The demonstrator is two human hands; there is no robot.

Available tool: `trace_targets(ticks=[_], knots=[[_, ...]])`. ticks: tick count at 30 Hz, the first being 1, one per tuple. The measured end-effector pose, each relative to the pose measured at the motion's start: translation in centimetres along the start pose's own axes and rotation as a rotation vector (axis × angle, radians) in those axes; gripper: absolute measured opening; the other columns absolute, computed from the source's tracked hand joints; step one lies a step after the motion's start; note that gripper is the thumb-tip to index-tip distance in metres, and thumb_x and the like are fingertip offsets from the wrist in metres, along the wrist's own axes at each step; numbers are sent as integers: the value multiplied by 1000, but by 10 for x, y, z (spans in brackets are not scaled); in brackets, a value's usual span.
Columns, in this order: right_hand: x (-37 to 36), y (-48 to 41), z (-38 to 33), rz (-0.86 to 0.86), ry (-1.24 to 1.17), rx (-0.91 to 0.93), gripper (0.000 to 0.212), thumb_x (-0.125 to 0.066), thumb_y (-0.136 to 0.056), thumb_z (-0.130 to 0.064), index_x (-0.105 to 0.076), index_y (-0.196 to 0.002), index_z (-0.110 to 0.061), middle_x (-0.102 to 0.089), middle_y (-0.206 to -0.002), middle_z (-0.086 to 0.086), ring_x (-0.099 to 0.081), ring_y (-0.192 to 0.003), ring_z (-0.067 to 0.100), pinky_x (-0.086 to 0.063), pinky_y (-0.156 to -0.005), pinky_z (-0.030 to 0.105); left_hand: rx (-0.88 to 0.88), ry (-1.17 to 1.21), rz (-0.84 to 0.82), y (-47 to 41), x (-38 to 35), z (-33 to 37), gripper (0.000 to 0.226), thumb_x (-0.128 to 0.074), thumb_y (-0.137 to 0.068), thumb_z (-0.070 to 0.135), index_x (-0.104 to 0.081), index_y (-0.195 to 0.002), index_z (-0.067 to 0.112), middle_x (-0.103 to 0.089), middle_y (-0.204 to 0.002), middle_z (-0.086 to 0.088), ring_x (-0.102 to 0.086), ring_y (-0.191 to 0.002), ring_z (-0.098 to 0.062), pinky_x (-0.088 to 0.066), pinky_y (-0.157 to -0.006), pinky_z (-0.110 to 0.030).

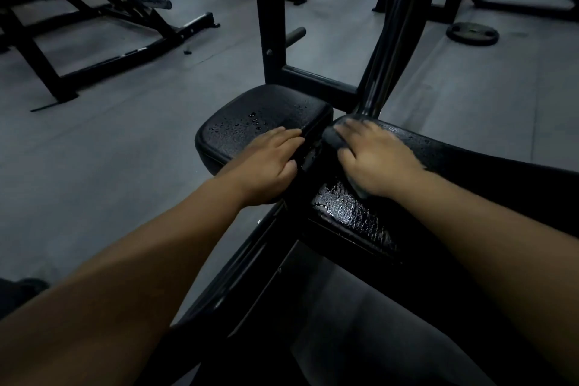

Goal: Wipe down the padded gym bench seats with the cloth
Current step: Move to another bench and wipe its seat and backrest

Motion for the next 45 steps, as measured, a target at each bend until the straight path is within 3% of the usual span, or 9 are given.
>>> trace_targets(ticks=[4,7,13,20,25,30,37,43,45], knots=[[-4,-6,-42,36,16,83,73,-4,-87,-55,-38,-145,-28,-41,-148,3,-29,-142,32,-30,-114,48,16,27,9,1,0,-2,68,-27,-91,36,-28,-156,16,-21,-164,-1,-14,-151,-16,-6,-118,-24],[-8,41,-56,-28,-64,267,58,-20,-98,-50,-31,-153,-34,-27,-162,-7,-17,-151,22,-19,-121,41,16,27,27,1,-1,-4,66,-27,-92,37,-30,-155,16,-21,-164,-1,-15,-151,-15,-7,-119,-25],[-10,-11,-26,8,43,-5,63,-14,-93,-53,-35,-147,-28,-32,-157,2,-25,-146,31,-27,-116,48,15,8,29,1,-2,-2,69,-26,-90,36,-30,-155,14,-22,-164,-4,-16,-150,-18,-7,-119,-26],[-13,59,-53,-51,-31,235,69,-15,-93,-55,-22,-157,-29,-19,-166,-8,-14,-153,19,-14,-124,40,-25,19,-60,6,3,-4,75,-27,-85,38,-29,-156,14,-15,-166,-4,-9,-152,-16,-8,-122,-29],[-14,9,-37,7,23,-44,59,-22,-99,-50,-23,-155,-29,-19,-165,0,-15,-151,29,-18,-120,47,-26,12,-86,4,3,-2,76,-29,-84,39,-27,-156,15,-15,-166,-4,-10,-152,-17,-10,-122,-31],[-12,62,-64,-45,-21,209,64,-18,-95,-50,-24,-156,-33,-18,-166,-7,-12,-152,22,-13,-122,40,-9,-110,-9,6,10,-20,69,-29,-91,46,-30,-155,20,-24,-164,0,-17,-151,-18,-13,-122,-37],[-12,-49,-4,43,8,-145,47,-25,-99,-41,-46,-138,-25,-40,-150,4,-28,-143,31,-26,-114,49,69,-99,27,12,0,-33,68,-23,-94,50,-23,-158,26,-16,-166,7,-8,-152,-14,-4,-121,-40],[-8,-7,-24,22,-46,150,51,-21,-98,-48,-38,-144,-32,-34,-153,-3,-23,-146,28,-25,-117,49,52,-98,-3,-3,4,-36,71,-26,-90,52,-29,-155,24,-24,-163,3,-15,-151,-18,-14,-122,-45],[-8,-15,-11,12,-18,98,55,-18,-96,-48,-38,-144,-31,-38,-150,-2,-30,-142,28,-30,-113,48,68,-118,43,-5,0,-32,72,-25,-89,51,-30,-155,23,-25,-163,3,-16,-151,-19,-13,-122,-45]])
Point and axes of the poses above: each hand's wrist, its own y-axis away from the middle knuckle, its own x-axis out of the back of the hand, z = x × y, the point moved 6 cm from there along -y, towards the middle knuckle
